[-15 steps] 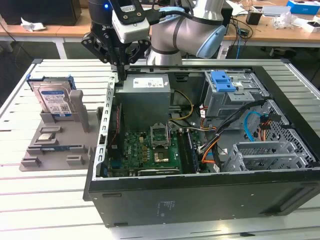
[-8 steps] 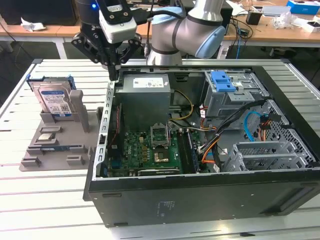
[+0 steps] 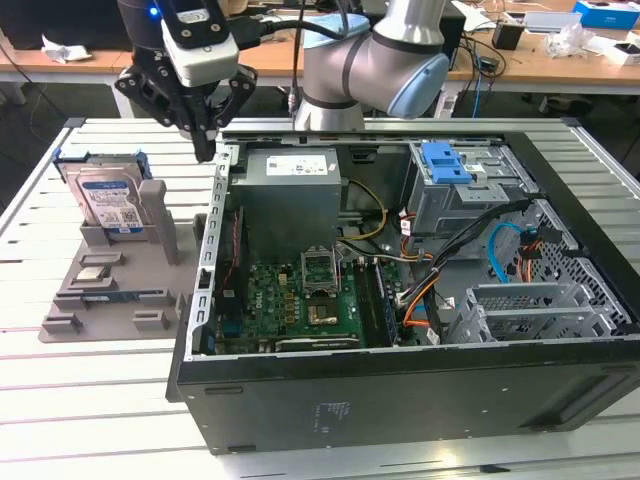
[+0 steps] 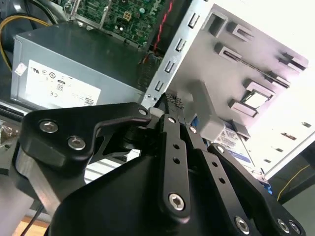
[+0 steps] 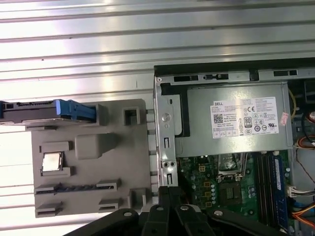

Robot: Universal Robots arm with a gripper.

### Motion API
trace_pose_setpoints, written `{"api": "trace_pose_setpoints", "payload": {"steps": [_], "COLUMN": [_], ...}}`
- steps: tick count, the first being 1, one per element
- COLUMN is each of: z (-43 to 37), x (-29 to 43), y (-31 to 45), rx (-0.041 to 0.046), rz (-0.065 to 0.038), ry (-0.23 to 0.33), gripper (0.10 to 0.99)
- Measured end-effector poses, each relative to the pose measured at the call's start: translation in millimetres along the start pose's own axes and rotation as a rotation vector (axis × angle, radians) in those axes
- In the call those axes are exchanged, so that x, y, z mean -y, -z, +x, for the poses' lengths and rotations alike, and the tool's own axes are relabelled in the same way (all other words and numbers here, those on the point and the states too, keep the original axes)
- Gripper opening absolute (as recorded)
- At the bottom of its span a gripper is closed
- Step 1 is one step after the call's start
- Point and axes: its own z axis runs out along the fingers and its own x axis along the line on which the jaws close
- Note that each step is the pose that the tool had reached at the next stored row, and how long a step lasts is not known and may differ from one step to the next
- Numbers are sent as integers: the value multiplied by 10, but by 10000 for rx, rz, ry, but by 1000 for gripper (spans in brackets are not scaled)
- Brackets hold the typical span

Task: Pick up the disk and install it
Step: 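Reach for the disk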

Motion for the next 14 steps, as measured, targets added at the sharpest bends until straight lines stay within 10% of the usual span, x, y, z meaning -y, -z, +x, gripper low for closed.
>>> {"api": "trace_pose_setpoints", "payload": {"steps": [14], "z": [416], "x": [31], "y": [11], "rx": [0], "rz": [0], "ry": [0], "gripper": [106]}}
